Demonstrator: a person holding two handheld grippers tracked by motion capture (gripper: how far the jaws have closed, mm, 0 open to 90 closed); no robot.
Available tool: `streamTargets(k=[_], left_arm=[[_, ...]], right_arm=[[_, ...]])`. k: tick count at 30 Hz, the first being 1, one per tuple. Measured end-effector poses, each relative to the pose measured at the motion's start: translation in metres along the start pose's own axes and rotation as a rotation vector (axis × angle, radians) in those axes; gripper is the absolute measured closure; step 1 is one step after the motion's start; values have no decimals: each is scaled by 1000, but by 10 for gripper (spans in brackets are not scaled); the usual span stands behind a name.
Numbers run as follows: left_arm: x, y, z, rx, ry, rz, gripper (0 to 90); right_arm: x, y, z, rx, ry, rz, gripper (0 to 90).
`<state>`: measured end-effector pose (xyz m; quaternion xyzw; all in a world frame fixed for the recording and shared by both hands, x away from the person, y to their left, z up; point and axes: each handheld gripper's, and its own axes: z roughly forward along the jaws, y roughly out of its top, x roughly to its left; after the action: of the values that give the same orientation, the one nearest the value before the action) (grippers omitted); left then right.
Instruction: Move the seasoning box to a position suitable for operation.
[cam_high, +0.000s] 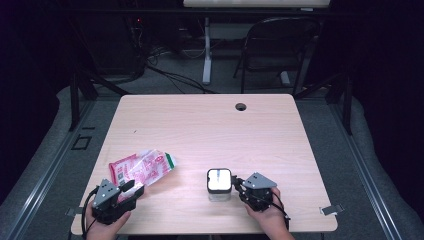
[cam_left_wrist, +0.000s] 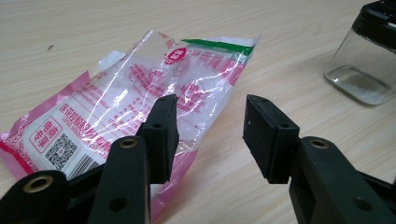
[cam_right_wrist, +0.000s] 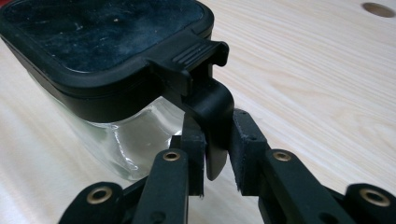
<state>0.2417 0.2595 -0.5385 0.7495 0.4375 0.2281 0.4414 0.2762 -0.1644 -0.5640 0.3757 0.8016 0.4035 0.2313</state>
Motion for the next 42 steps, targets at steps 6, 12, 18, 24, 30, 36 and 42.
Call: streamTargets(k=[6, 12, 18, 24, 30, 36, 42], left_arm=[[-1, 1, 2, 1, -10, 3, 548], [-2, 3, 6, 0, -18, 5, 548], [-4, 5, 8, 5, -30, 14, 541], [-5, 7, 12, 7, -38, 16, 541], [-10, 12, 17, 9, -58, 19, 542], [-15, 22, 24, 41, -95, 18, 542], [-28, 37, 32, 62, -148, 33, 565]], right_arm=[[6, -1, 0, 0, 48, -12, 763], [3, -2, 1, -12, 76, 16, 713], [-1, -4, -7, 5, 90, 63, 564], [-2, -3, -19, 10, 100, 90, 533], [-4, -4, -27, 19, 82, 135, 525], [-7, 4, -39, 73, 46, 186, 572], [-10, 19, -49, 117, 26, 242, 659]])
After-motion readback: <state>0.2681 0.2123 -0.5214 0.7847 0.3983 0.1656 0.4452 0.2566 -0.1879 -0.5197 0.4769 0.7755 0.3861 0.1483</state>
